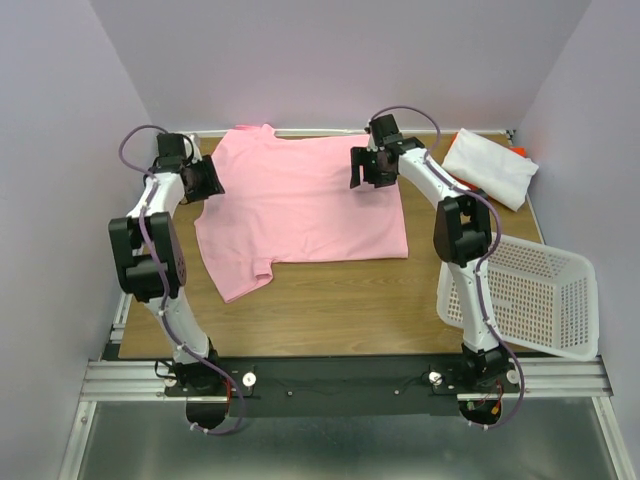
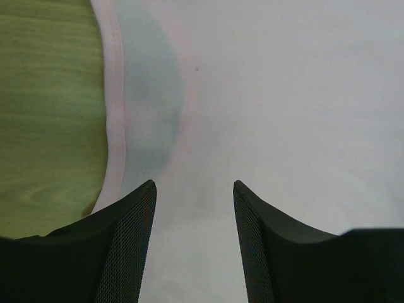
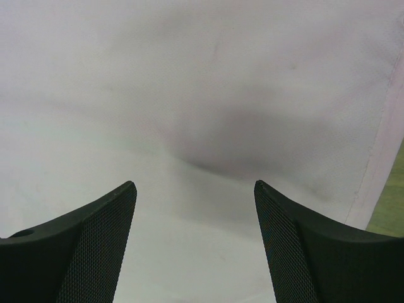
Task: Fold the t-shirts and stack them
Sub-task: Flatten the tshirt out
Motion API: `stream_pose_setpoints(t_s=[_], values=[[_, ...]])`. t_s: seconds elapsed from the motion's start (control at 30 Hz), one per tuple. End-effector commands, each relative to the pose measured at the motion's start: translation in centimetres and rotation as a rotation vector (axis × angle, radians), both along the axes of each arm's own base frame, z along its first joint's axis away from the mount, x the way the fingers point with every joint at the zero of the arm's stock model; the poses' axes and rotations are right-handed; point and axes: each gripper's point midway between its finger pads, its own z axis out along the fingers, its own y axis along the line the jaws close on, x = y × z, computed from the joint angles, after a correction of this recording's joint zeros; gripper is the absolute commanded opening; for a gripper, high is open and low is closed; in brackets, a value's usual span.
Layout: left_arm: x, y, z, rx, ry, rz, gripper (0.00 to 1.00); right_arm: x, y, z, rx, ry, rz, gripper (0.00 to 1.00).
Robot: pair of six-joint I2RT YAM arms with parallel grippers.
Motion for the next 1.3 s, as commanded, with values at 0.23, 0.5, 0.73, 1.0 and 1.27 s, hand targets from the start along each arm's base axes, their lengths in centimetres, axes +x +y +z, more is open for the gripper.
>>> stream_pose_setpoints(t_s=[0.23, 0.5, 0.73, 1.0, 1.27], values=[[-10.9, 0.6, 0.8, 0.077, 0.049, 0.204, 0.60, -1.1, 0.9, 4.0, 0.068, -0.024, 0.025, 0.82], [-19.8, -0.4, -1.4, 0.059, 0.156, 0.365, 0.60, -4.0, 0.1, 3.9, 0.067, 0.030, 0.020, 0.82], [-22.7, -2.5, -2.6, 0.032, 0.213, 0.406, 0.60, -6.9, -1.4, 4.0, 0.034, 0.059, 0.019, 0.82], [-24.4, -4.9, -3.5, -0.005, 0.254, 0.419, 0.53, -9.5, -3.2, 3.7, -0.006, 0.083, 0.019, 0.82], [-24.5, -5.3, -4.4, 0.053, 0.317, 0.435, 0.53, -10.6, -3.0, 4.4, 0.033, 0.092, 0.030, 0.82]])
